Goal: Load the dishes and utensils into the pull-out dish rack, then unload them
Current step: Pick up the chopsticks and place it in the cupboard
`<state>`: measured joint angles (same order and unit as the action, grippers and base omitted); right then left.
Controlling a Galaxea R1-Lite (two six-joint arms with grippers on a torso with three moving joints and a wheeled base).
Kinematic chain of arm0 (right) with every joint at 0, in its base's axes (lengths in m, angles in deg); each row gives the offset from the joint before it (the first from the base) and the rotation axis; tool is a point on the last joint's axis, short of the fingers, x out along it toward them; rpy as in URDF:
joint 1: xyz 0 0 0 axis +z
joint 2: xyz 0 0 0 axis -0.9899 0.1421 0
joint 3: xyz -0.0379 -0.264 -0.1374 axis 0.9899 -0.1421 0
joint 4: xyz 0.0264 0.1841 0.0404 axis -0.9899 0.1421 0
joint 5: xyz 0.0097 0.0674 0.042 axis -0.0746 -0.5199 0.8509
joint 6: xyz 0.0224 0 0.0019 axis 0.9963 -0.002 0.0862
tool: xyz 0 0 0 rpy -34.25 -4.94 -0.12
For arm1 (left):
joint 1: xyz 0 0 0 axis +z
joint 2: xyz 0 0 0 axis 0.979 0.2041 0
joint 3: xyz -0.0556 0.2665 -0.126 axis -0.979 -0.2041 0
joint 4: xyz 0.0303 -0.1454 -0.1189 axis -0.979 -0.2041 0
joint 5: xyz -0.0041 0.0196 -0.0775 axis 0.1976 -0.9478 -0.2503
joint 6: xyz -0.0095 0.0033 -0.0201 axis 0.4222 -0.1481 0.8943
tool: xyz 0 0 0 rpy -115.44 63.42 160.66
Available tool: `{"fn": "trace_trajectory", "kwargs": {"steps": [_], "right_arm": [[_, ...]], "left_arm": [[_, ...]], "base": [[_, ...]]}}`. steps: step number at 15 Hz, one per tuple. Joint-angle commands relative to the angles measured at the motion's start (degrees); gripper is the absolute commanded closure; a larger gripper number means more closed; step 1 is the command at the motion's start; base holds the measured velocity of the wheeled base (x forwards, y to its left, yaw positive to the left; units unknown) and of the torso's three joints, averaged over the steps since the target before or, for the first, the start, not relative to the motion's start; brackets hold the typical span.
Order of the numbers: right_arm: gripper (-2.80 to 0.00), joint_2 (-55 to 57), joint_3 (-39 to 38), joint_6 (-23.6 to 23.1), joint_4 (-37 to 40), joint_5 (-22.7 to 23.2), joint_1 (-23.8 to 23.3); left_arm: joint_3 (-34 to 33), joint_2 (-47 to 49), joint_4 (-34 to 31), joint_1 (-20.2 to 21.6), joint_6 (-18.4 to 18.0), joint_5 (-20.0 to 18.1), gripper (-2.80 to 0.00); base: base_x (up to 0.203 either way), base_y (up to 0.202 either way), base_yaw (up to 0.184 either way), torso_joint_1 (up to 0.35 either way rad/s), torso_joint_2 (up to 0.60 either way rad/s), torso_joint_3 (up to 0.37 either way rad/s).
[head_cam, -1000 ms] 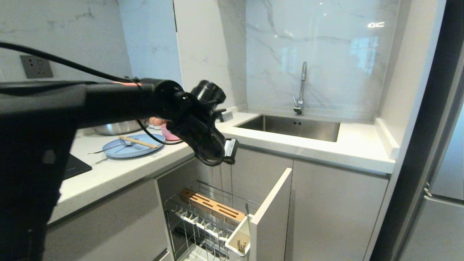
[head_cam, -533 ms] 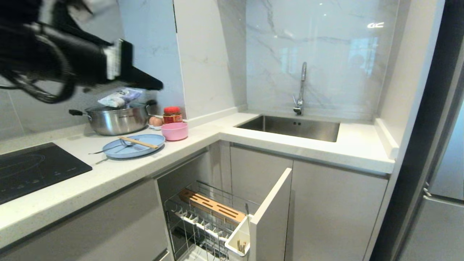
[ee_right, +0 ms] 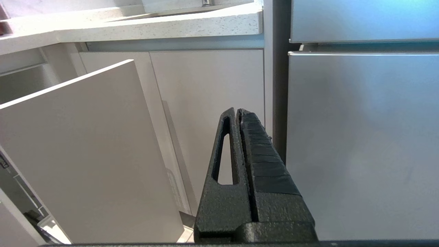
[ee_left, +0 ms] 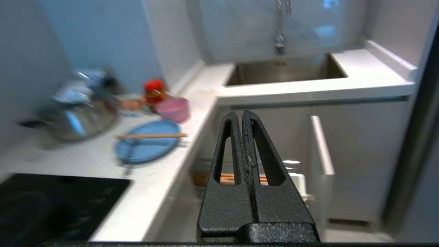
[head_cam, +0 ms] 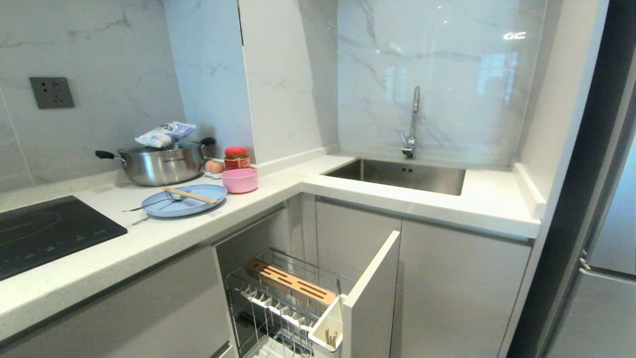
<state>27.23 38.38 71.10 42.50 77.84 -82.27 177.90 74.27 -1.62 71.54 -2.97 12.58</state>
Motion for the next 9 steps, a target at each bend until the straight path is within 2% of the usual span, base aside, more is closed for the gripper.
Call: {"fn": "trace_trajectory", "kwargs": {"steps": [1,4,6,9], "right_arm": [[0.00,-0.24,0.00,0.03,-0.05,-0.01,0.00],[0.00,-0.23,0.00,0.03,-0.05,-0.01,0.00],[0.00,-0.18,0.00,0.03,-0.05,-0.01,0.00],[0.00,-0.24,0.00,0.03,-0.05,-0.01,0.00]], "left_arm": [[-7.80,-16.34,-0.21,3.49,-3.42,-0.06,0.00],[-24.73,-30.83,0.23,5.55,-4.42,2.47,0.00],[-35.57,-38.26,1.91,6.09,-2.81,5.23,0.00],[-50.43,-46.41,8.56,6.73,-0.78,6.75,0.00]], "base": [[0.000,0.000,0.000,0.000,0.00,0.000],[0.000,0.000,0.000,0.000,0.00,0.000],[0.000,0.000,0.000,0.000,0.00,0.000],[0.000,0.000,0.000,0.000,0.00,0.000]]}}
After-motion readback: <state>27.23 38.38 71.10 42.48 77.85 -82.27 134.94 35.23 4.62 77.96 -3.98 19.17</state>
